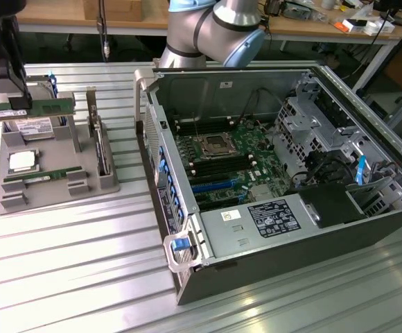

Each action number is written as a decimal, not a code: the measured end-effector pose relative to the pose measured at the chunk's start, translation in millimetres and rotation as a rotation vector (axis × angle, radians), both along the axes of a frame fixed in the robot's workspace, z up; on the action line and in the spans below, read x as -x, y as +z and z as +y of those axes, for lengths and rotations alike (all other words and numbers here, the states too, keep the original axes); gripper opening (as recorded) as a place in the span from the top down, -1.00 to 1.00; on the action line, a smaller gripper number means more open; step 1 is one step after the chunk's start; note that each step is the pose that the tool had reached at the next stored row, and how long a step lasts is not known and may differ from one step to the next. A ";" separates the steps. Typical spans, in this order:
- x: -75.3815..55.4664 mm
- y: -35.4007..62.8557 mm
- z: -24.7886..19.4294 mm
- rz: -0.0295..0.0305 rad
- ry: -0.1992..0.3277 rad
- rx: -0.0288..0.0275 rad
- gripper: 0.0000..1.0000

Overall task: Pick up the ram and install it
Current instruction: 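Pick up the ram and move it above insertion slot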

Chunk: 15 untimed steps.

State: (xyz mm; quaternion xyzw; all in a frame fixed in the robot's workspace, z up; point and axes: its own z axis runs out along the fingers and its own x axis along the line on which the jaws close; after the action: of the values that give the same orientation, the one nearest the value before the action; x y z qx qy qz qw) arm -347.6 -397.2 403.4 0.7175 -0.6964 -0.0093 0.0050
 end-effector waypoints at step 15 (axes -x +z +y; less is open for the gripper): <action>-120.4 -0.8 0.0 0.0007 0.000 0.0009 0.76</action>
State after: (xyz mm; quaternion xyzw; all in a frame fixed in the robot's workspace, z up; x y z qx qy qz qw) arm -227.2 -397.2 402.6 0.7175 -0.6964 -0.0092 0.0055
